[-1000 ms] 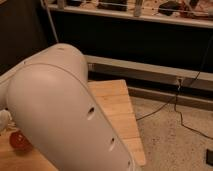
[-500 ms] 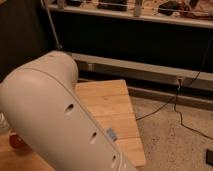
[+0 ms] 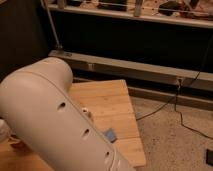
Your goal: Place the ceramic cup in the ceramic bowl
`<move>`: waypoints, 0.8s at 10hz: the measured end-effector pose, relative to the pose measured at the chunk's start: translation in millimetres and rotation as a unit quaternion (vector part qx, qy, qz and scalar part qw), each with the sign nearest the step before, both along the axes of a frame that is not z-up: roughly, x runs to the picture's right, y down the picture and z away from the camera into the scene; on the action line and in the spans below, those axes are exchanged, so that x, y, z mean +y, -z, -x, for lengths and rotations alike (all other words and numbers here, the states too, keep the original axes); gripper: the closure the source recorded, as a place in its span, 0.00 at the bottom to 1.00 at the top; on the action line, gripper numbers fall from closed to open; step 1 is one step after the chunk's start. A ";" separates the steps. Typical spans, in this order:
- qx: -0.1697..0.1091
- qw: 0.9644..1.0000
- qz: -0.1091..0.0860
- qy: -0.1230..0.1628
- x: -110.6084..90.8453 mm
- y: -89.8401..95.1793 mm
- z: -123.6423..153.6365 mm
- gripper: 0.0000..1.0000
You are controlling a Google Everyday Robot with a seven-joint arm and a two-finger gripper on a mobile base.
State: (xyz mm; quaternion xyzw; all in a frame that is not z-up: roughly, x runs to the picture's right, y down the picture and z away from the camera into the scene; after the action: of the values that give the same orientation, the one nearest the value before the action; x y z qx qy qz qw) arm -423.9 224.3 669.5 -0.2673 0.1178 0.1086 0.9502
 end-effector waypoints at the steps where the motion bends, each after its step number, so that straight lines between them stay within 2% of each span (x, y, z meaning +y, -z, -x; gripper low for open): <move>1: 0.000 1.000 0.006 -0.001 2.3 -0.8 1.3 0.95; 5: -0.005 1.000 0.029 -0.001 10.6 -5.6 3.5 0.56; 6: -0.002 0.999 0.037 -0.006 12.9 -9.4 2.8 0.43; 8: 0.006 0.998 0.052 -0.022 14.1 -16.9 -0.6 0.26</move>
State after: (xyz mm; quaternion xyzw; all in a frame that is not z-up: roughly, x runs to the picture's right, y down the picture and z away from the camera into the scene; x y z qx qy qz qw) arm -423.3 238.4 686.4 -0.3180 0.1230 0.1244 0.9318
